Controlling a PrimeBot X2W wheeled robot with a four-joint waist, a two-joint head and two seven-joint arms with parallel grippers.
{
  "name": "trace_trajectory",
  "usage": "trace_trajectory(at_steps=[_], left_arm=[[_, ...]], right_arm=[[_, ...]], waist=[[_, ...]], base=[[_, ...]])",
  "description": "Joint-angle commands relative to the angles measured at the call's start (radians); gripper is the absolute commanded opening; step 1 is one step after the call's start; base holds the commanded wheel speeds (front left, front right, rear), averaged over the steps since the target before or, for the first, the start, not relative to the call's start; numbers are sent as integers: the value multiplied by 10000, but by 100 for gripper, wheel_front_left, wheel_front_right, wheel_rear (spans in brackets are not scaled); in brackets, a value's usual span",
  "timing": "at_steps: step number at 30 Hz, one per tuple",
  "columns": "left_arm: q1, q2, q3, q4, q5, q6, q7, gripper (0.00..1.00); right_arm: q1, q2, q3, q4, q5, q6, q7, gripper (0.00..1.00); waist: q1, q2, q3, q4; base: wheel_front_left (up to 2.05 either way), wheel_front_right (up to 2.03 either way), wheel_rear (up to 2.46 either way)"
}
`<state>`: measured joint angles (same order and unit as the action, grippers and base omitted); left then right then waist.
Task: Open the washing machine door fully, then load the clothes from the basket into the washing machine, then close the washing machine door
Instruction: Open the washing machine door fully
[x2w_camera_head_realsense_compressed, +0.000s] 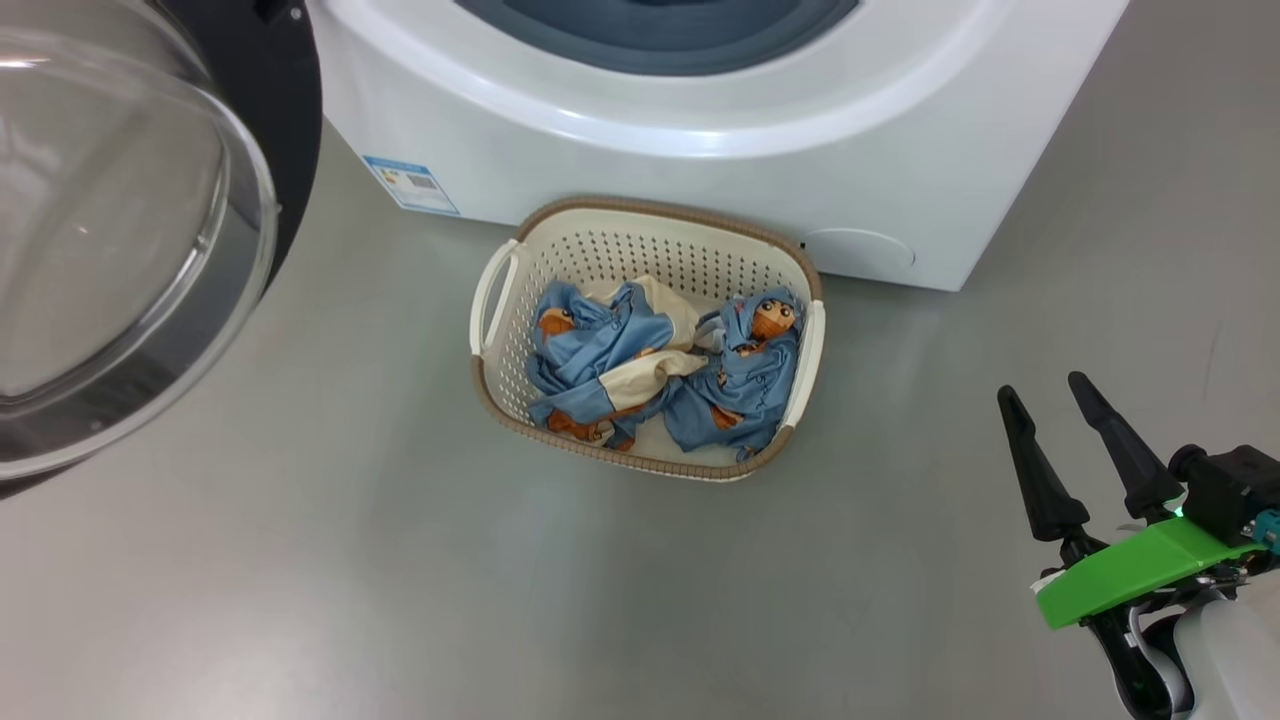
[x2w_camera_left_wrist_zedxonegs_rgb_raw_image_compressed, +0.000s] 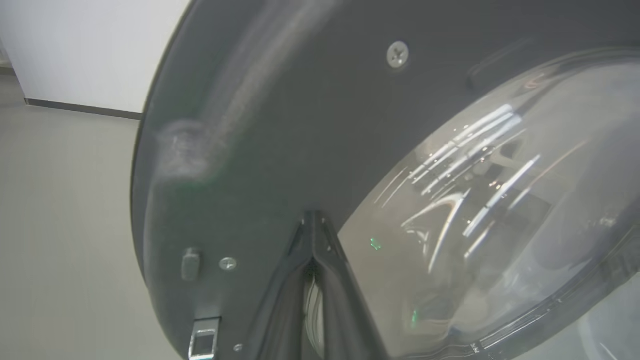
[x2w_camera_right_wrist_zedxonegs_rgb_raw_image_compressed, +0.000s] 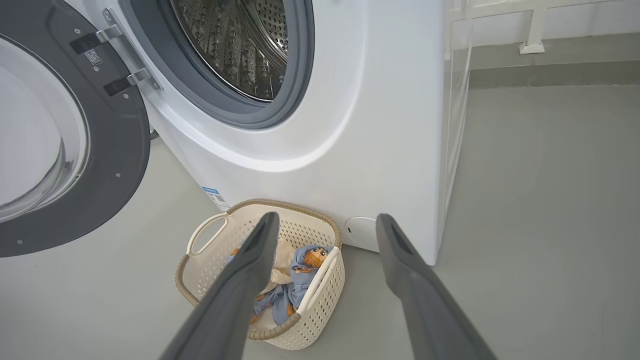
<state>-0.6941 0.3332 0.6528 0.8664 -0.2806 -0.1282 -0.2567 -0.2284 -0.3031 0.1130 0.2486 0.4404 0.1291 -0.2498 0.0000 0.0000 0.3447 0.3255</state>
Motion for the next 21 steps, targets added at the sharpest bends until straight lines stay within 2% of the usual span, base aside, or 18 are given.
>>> trace_trajectory(at_steps=[1,9,11,15,16,17,18,19,21], left_arm=[[271,612,198,-342,-61,-9,-51,0],[1786,-363,-327,-1983,-669,-22,-51,0],[2270,-560,-426,-2389,-770,-23,-51,6],[3138,-1029,-692,-3103,-878,-23,-51,43],[3335,-1113,-794,-3272,-832,-23,-51,48],[3535,-1187,-895,-3438,-757,-23,-51,71],[3714,-1301,-955,-3611,-714,-24,-51,87],[3910,-1403,-1084,-3788,-626,-24,-51,99],[4278,-1598,-1320,-4141,-473,-24,-51,100]], right_arm=[[50,12,214,-188,-50,16,-120,100],[328,130,240,-127,59,16,-120,100],[412,162,267,-119,89,16,-120,100],[564,195,309,-88,157,16,-120,100],[600,205,324,-80,171,16,-120,100],[639,218,343,-72,183,16,-120,100],[678,227,357,-64,199,16,-120,100],[723,236,373,-58,218,16,-120,100],[805,253,404,-73,250,16,-120,100]], waist=[[0,0,-153,7],[0,0,-892,97],[0,0,-1090,110],[0,0,-1423,138],[0,0,-1506,138],[0,0,-1586,131],[0,0,-1665,124],[0,0,-1747,110],[0,0,-1865,54]], base=[[0,0,0],[0,0,0],[0,0,0],[0,0,0],[0,0,0],[0,0,0],[0,0,0],[0,0,0],[0,0,0]])
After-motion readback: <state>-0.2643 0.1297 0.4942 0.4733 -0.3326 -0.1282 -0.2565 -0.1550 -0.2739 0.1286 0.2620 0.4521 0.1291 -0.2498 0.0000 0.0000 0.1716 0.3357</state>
